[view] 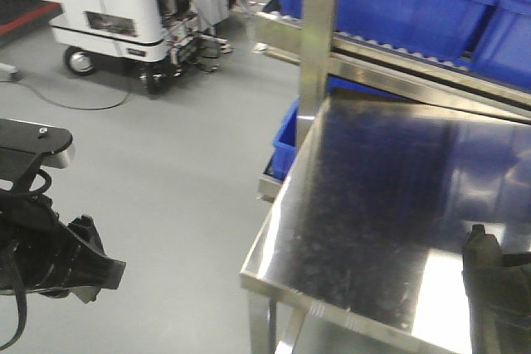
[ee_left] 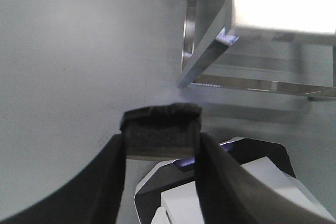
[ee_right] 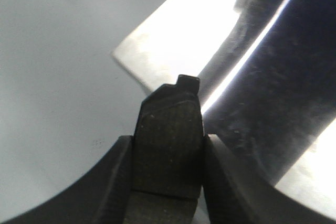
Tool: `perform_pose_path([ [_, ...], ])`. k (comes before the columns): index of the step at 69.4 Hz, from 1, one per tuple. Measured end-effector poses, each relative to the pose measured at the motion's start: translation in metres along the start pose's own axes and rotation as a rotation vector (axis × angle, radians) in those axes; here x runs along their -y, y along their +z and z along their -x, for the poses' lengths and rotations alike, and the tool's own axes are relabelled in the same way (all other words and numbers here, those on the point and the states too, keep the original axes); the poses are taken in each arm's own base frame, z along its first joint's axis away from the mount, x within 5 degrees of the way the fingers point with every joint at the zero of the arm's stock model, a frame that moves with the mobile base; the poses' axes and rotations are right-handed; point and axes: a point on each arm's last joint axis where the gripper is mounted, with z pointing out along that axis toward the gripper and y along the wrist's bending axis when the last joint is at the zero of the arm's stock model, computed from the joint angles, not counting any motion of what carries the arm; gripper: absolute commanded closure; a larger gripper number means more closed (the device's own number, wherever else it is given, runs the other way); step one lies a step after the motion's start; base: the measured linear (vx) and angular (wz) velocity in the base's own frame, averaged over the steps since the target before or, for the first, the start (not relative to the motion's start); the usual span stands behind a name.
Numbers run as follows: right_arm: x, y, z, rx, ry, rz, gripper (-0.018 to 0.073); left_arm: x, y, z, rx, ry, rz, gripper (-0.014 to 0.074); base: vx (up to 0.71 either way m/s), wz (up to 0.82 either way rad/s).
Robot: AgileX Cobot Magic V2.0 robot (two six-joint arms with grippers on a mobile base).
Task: Move and align brake pads A on conveyor
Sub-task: 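Turn the base away from the table carrying both pads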
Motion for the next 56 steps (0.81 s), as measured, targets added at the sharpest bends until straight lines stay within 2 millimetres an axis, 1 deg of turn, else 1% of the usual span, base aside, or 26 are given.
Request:
perform_pose_path([
  [28,0.0,0.0,0.0,0.0,0.0,0.0,0.0569,0.0,0.0,0.0,0.0,0.0,0.0,0.0603,-0.2,0.5],
  [56,-0.0001,0.0,-0.0001,-0.001,0.0,0.001,0.0569,0.0,0.0,0.0,0.0,0.0,0.0,0.0603,-0.18,0.66],
])
